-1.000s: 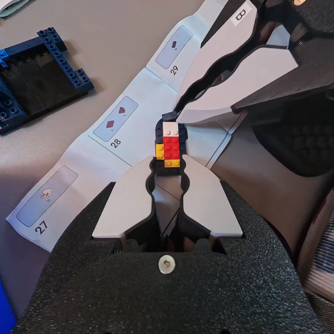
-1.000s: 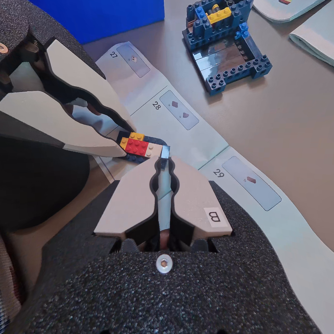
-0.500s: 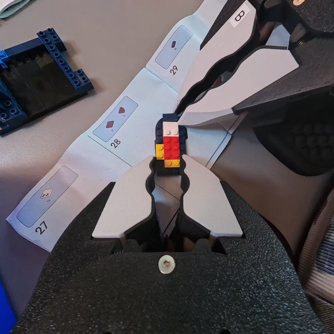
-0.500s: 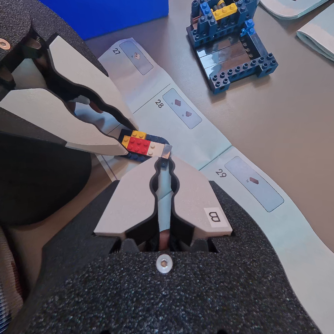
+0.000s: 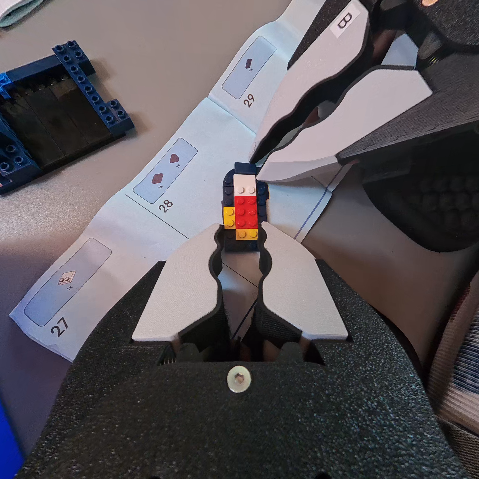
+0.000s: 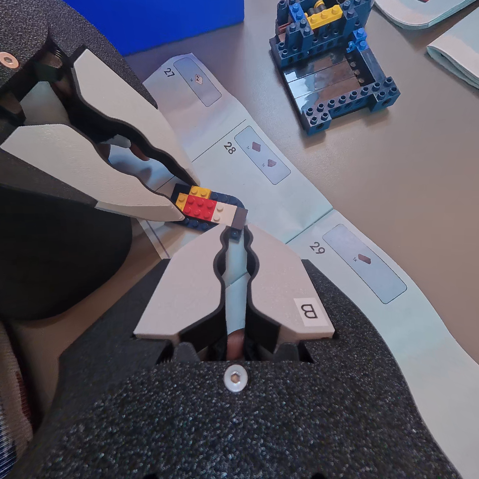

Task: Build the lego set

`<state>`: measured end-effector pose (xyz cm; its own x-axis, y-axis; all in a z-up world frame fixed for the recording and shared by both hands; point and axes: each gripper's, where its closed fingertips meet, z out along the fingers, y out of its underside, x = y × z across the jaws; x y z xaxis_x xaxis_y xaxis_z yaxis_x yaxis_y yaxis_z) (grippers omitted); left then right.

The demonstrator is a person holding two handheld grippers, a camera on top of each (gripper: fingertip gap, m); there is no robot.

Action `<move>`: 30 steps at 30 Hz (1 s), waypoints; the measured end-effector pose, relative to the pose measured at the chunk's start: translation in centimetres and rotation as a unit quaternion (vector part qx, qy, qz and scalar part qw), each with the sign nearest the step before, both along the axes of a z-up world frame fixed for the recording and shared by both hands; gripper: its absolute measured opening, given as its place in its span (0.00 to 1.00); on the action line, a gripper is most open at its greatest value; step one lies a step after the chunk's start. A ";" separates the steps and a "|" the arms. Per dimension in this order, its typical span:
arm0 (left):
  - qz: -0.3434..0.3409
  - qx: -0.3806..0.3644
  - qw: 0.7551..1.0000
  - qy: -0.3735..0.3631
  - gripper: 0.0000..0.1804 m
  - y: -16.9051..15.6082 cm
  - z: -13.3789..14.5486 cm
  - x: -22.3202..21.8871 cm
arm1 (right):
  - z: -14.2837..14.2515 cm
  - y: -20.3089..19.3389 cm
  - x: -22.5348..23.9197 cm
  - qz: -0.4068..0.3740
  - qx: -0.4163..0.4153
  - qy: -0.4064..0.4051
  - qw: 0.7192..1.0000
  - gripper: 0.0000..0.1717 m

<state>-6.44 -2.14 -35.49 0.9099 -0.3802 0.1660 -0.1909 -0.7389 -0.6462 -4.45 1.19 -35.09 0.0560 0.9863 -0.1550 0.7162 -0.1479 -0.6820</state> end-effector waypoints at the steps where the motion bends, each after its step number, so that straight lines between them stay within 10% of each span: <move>1: 0.000 0.000 1.000 0.000 0.14 0.0 0.0 0.0 | 0.1 0.0 0.0 0.001 -0.002 0.003 1.000 0.06; 11: -0.002 0.001 1.000 0.003 0.14 0.0 0.0 0.0 | 1.6 0.9 -0.3 0.134 -0.041 0.069 0.988 0.00; 20: -0.009 -0.004 1.000 0.000 0.14 0.0 0.0 0.1 | 2.5 0.0 0.2 0.466 -0.009 0.160 0.870 0.00; 30: -0.010 -0.007 1.000 0.001 0.14 0.0 0.0 0.1 | 0.9 -0.1 -0.5 0.491 0.005 0.105 0.865 0.00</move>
<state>-6.35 -2.17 -35.53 0.9026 -0.3956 0.1701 -0.2061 -0.7437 -0.6359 -4.94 1.11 -34.23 -0.8376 0.5439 -0.0517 0.3534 0.4673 -0.8104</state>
